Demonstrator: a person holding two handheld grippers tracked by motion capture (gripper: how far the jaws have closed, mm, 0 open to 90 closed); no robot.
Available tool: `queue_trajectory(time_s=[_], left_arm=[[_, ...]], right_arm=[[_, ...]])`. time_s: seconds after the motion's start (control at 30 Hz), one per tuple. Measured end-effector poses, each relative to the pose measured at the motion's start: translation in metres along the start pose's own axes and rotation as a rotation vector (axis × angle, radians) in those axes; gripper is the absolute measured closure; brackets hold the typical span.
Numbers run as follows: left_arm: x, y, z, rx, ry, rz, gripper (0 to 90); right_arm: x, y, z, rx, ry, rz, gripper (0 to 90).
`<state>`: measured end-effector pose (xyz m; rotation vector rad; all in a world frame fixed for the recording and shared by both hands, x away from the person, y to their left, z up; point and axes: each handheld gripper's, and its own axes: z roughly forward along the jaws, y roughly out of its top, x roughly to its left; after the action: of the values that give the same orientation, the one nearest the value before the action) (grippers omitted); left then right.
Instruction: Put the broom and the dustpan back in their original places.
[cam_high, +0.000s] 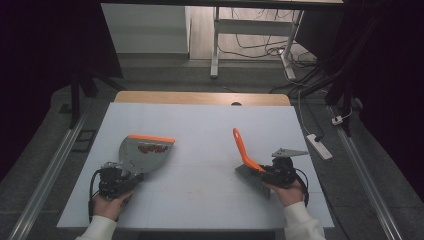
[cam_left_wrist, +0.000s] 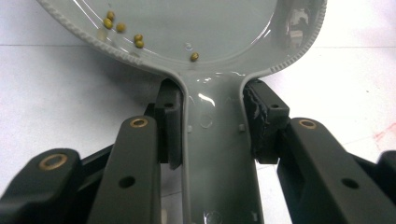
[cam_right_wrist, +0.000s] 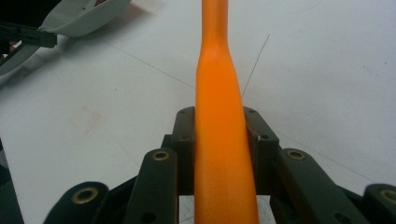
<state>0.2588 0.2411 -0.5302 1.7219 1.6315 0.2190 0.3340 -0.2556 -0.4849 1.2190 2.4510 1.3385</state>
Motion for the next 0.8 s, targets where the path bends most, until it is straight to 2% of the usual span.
queue_trajectory(time_s=[0.27, 0.5, 0.8], left_arm=[[0.001, 0.001, 0.002, 0.001, 0.013, -0.011, 61.9], [0.001, 0.001, 0.005, 0.016, 0.017, -0.012, 61.9], [0.001, 0.001, 0.007, 0.037, 0.01, -0.011, 61.7]], right_arm=[[-0.008, -0.003, 0.002, 0.018, -0.021, 0.044, 70.0], [-0.019, -0.006, 0.001, 0.01, -0.037, 0.093, 69.7], [-0.029, -0.01, 0.003, 0.03, -0.095, 0.119, 64.6]])
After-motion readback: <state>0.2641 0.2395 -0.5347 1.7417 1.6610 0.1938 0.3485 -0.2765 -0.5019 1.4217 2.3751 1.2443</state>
